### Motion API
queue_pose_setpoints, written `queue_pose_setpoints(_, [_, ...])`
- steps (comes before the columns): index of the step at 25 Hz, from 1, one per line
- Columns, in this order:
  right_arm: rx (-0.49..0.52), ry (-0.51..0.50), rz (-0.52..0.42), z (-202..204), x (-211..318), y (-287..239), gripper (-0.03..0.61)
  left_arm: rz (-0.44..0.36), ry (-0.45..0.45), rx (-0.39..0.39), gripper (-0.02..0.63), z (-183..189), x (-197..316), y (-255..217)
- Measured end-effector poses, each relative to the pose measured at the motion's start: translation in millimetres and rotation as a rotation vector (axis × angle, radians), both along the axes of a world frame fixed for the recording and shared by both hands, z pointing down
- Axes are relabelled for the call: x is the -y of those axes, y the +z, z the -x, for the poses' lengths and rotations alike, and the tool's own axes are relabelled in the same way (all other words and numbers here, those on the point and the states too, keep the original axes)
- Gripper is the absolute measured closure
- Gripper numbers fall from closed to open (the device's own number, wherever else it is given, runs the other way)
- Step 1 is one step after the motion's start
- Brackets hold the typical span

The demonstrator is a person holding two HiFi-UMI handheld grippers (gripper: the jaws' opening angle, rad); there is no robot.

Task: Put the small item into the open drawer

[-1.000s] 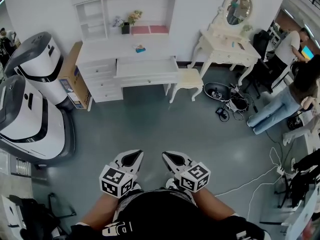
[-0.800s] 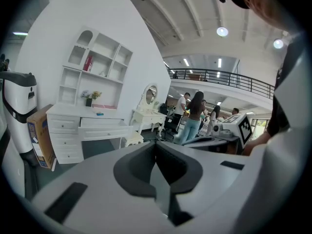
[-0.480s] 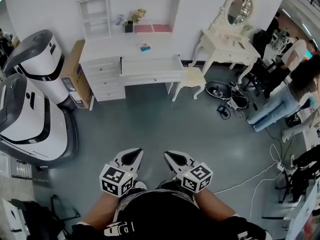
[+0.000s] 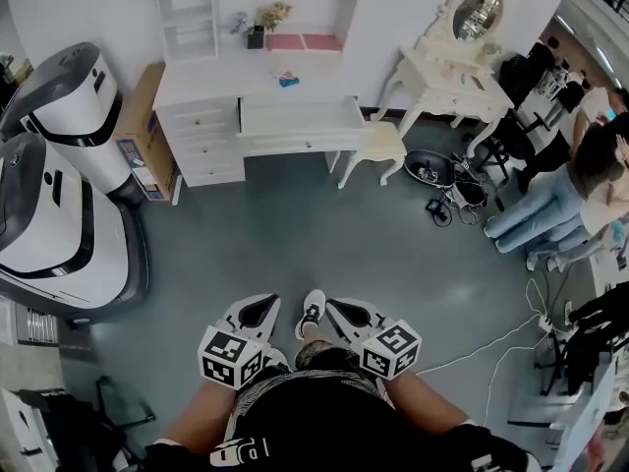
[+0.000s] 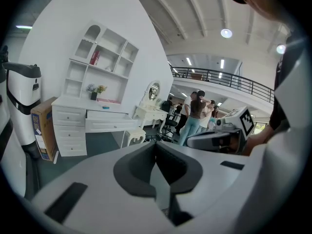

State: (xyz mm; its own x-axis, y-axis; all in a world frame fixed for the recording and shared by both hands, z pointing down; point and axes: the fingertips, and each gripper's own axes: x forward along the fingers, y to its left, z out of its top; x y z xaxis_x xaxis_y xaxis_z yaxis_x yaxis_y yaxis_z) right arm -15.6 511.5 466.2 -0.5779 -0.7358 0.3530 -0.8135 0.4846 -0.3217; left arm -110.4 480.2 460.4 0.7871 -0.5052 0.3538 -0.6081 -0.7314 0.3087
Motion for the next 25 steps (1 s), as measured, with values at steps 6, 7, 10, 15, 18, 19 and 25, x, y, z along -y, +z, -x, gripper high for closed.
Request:
queue_pose_setpoints(6, [0.023,-0.02,-0.004,-1,38,2,0.569,-0.012,-0.01,-0.007,0.6,-8,23,-7])
queue_pose_setpoints(7, [0.029,-0.024,-0.008,-1,47,1,0.569,-0.01,-0.016,0.001,0.6,-8,30,-6])
queue_pose_setpoints(10, [0.044,-0.036,-0.029,-8,73,-6,0.569,0.002,-0.033,0.009,0.6,-14,55,-6])
queue_pose_setpoints(15, [0.073,-0.015,-0.026,-35,125,-4,0.569,-0.02,-0.011,0.025,0.6,-45,107,-14])
queue_pose_setpoints(18, [0.086,-0.007,-0.022,-53,162,-3,0.569,-0.031,0.013,0.044,0.6,-68,140,-17])
queue_pose_setpoints(19, [0.089,-0.007,-0.027,-60,175,-6,0.569,-0.037,0.021,0.053,0.6,-76,151,-20])
queue_pose_setpoints(25, [0.114,-0.031,-0.075,-91,246,-31,0.569,-0.065,-0.009,0.08,0.6,-106,218,-39])
